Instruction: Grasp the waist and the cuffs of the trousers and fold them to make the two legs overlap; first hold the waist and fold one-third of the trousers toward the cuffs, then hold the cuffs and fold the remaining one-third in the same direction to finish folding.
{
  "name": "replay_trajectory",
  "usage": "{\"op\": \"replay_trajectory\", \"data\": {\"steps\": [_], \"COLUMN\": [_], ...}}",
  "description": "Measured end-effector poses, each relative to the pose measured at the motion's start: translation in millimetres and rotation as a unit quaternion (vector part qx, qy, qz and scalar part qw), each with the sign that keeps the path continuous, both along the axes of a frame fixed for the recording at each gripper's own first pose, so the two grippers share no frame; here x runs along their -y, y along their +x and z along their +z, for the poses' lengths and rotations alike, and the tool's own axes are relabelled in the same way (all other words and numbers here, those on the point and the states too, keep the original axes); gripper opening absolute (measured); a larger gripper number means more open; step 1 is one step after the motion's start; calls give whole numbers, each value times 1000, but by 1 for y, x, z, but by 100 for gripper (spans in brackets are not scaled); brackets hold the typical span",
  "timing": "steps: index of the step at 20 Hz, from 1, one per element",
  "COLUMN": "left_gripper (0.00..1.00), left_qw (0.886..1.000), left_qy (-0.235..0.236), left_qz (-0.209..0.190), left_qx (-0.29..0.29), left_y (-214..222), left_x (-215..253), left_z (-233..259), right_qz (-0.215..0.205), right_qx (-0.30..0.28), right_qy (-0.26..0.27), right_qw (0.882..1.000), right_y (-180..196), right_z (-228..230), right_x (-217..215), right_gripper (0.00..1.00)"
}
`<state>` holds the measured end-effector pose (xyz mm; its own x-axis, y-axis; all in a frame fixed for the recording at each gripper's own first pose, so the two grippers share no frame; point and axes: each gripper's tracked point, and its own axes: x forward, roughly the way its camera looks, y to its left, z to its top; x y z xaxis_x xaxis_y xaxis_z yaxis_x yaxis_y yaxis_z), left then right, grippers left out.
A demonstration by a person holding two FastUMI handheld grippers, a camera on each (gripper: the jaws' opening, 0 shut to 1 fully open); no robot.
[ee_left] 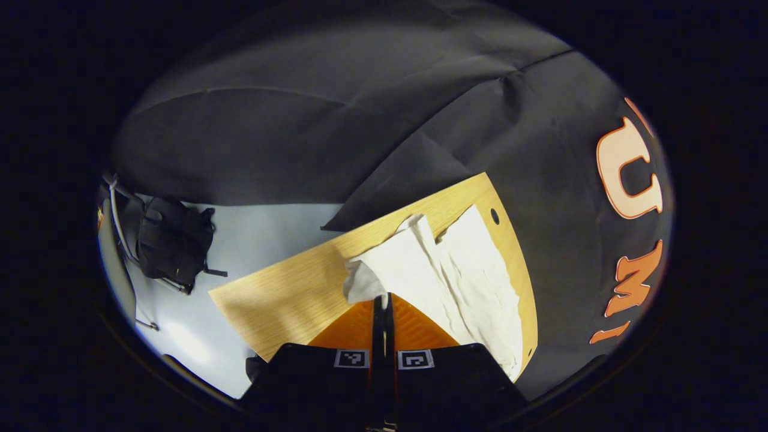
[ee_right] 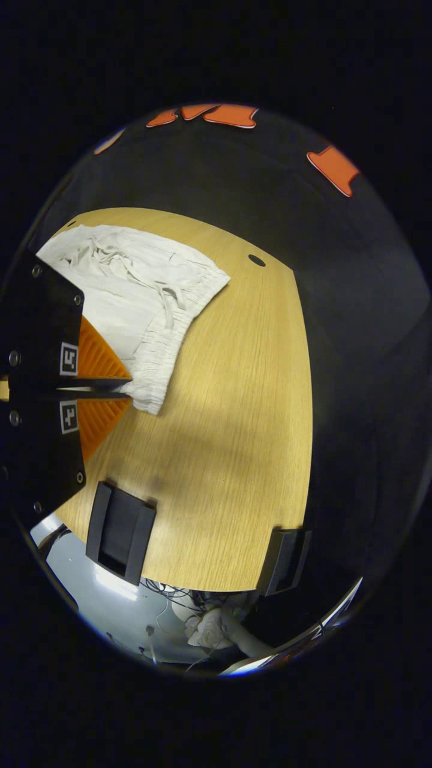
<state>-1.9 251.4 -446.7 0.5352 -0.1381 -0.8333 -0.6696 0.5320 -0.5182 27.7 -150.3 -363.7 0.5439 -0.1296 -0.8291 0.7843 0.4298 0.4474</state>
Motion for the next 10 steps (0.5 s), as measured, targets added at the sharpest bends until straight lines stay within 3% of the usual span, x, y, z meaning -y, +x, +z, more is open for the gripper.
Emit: {"op": "replay_trajectory", "data": {"steps": [10], "left_gripper": [2], "left_qw": [997], "left_qy": [-7], "left_qz": [-39], "left_qx": [65], "left_y": [57], "left_x": [4], "left_z": [36], "right_qz": [-46], "right_qx": [68], "right_qy": [35], "right_qw": [996], "right_y": [9], "right_z": [38], "right_x": [6], "right_gripper": [0]}}
